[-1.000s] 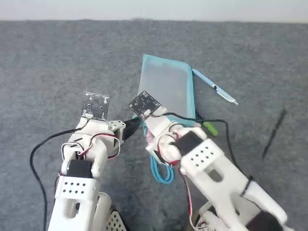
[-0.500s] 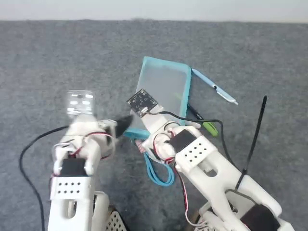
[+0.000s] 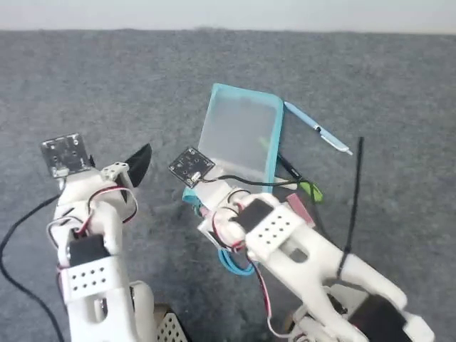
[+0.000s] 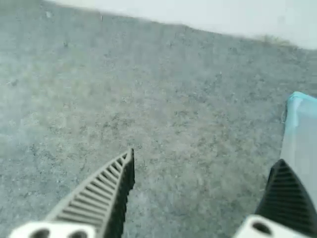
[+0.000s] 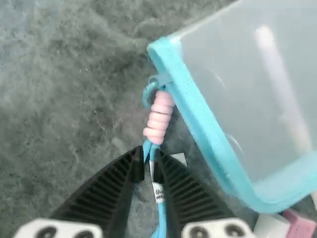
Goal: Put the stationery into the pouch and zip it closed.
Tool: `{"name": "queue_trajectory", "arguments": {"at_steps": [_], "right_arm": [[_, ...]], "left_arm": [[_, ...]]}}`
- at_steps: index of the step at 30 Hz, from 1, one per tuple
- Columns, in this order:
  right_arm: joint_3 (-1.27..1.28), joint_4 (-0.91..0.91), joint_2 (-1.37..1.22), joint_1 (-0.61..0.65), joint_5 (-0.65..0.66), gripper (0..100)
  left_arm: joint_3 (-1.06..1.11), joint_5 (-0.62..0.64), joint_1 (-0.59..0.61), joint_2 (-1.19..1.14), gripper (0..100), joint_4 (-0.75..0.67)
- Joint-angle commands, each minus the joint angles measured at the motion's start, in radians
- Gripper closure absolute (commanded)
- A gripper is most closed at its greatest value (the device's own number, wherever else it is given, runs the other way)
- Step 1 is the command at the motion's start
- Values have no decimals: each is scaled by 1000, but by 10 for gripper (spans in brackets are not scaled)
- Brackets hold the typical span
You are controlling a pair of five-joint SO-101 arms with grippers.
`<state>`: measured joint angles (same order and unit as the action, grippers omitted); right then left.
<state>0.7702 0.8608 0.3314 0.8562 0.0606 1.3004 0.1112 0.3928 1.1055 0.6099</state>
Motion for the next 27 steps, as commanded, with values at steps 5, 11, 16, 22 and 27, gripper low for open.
{"name": "queue_trajectory", "arguments": {"at_steps": [5, 11, 16, 22, 27], "right_arm": [[-235, 27, -205, 13, -68, 740], [-328, 28, -364, 16, -207, 739], [-334, 21, -420, 15, -238, 740], [-391, 19, -443, 13, -241, 829], [-437, 19, -527, 15, -241, 883]], "left_arm": [[-148, 6, 12, -213, 607, -35], [-171, 6, 29, -258, 607, -54], [-165, 8, 34, -264, 607, -81], [-165, 8, 32, -264, 607, -80], [-165, 8, 32, -264, 607, -80]]}}
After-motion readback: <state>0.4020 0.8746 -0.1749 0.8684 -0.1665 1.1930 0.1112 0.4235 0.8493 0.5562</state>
